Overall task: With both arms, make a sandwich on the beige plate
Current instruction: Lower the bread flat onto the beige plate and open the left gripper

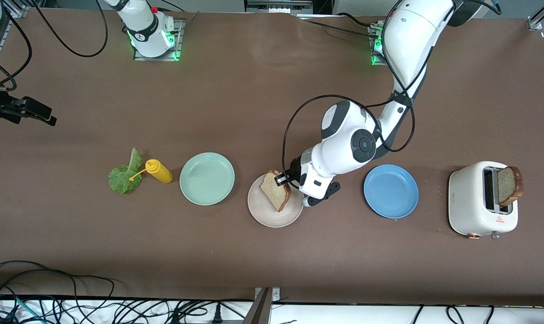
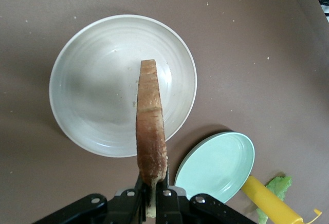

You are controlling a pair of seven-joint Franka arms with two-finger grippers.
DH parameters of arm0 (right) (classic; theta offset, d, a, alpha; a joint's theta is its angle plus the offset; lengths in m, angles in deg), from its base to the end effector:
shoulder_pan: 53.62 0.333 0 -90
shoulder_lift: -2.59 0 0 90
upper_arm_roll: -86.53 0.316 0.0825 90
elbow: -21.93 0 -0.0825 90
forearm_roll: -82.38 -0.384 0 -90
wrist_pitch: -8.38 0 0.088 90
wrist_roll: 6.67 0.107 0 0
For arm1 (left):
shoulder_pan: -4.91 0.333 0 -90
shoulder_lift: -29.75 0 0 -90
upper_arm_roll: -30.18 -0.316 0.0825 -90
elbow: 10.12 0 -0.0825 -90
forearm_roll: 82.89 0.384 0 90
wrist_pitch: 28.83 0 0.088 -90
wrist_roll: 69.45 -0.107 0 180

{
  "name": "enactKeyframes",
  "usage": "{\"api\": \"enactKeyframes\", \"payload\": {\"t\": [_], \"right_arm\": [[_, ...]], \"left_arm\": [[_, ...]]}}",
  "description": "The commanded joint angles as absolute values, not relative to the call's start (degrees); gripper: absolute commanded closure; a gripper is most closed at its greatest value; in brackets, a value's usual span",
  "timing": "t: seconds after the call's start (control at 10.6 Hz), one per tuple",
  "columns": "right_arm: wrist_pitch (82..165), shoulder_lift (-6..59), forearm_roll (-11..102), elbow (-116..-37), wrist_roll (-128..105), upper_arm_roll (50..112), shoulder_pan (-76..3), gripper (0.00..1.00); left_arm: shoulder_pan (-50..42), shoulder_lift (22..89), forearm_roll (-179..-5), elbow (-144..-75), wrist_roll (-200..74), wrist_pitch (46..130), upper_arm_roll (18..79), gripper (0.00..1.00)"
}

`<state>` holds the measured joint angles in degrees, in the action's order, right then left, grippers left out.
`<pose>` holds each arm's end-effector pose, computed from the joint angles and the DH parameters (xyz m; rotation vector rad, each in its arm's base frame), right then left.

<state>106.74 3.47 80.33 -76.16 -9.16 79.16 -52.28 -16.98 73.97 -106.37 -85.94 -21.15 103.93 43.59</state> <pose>0.5636 -0.0557 0.5615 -3.1057 0.1043 0.0124 0.6447 -0.4098 0.3096 2.5188 0.7231 -0.2049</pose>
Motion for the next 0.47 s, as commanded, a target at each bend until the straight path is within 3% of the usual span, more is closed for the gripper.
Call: {"api": "enactKeyframes", "payload": {"t": [0.0, 0.38], "right_arm": [[106.7, 3.6, 79.7, -75.5, -9.8, 79.1, -52.6, 0.00], [108.2, 3.6, 80.3, -75.4, -10.1, 79.1, -52.5, 0.00]], "left_arm": [[-18.5, 75.5, -108.2, -84.4, -20.1, 105.6, 42.8, 1.00], [-19.1, 76.9, -108.3, -83.9, -18.9, 106.8, 42.8, 1.00]]}}
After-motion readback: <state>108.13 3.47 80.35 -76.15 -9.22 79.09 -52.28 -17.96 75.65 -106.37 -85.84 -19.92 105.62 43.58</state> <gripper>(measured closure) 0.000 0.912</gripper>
